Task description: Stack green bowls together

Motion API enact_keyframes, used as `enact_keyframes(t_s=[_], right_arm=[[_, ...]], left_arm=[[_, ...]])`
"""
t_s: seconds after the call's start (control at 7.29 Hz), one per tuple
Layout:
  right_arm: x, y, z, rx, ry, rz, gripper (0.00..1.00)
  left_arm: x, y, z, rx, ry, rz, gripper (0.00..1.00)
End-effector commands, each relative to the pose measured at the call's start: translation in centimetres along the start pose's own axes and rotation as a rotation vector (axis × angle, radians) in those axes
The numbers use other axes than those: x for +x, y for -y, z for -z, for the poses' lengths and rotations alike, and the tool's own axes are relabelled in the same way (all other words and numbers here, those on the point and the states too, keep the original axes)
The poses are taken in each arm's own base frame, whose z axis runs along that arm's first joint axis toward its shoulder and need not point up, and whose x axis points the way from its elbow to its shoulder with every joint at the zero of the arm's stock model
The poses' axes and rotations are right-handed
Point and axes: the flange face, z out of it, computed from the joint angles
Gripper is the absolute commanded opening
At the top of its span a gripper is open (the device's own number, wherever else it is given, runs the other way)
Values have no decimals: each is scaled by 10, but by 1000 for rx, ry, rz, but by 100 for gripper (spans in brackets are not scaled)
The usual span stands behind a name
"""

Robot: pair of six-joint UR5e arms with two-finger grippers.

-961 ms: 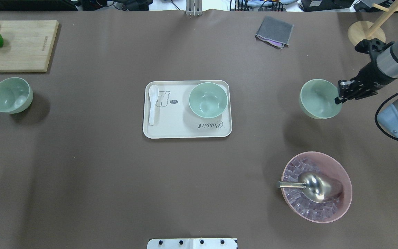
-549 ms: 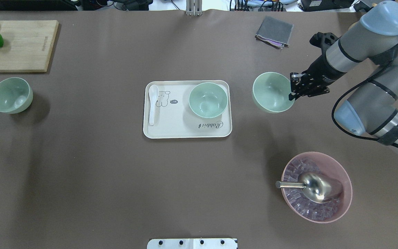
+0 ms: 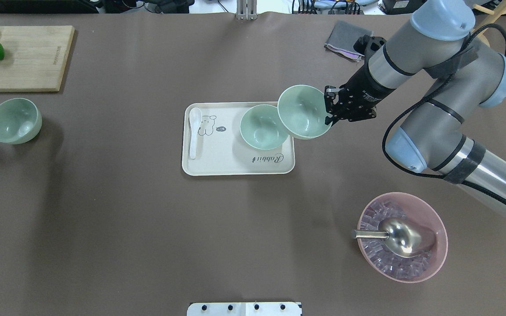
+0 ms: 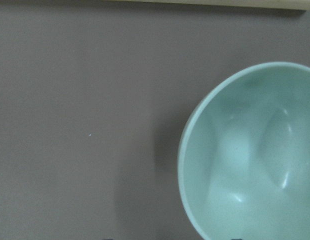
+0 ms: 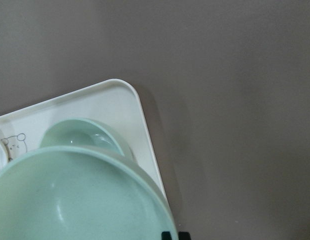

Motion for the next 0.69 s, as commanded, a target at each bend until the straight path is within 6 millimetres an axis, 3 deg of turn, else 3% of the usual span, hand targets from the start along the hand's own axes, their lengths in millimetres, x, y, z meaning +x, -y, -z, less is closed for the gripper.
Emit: enact_keyframes(t_s=[0.0, 0.27, 0.41, 0.55], right_arm=[[-27, -14, -7, 5, 15, -36, 0], [-44, -27, -22, 28, 10, -40, 0], [-46, -28, -23, 32, 11, -37, 0], [-50, -32, -30, 48, 5, -28, 0]], left_arm=[[3, 7, -5, -3, 11, 1, 63], [7, 9, -5, 0, 12, 26, 11], [11, 10, -5, -2, 11, 22, 0], [17, 15, -2, 4, 8, 15, 0]])
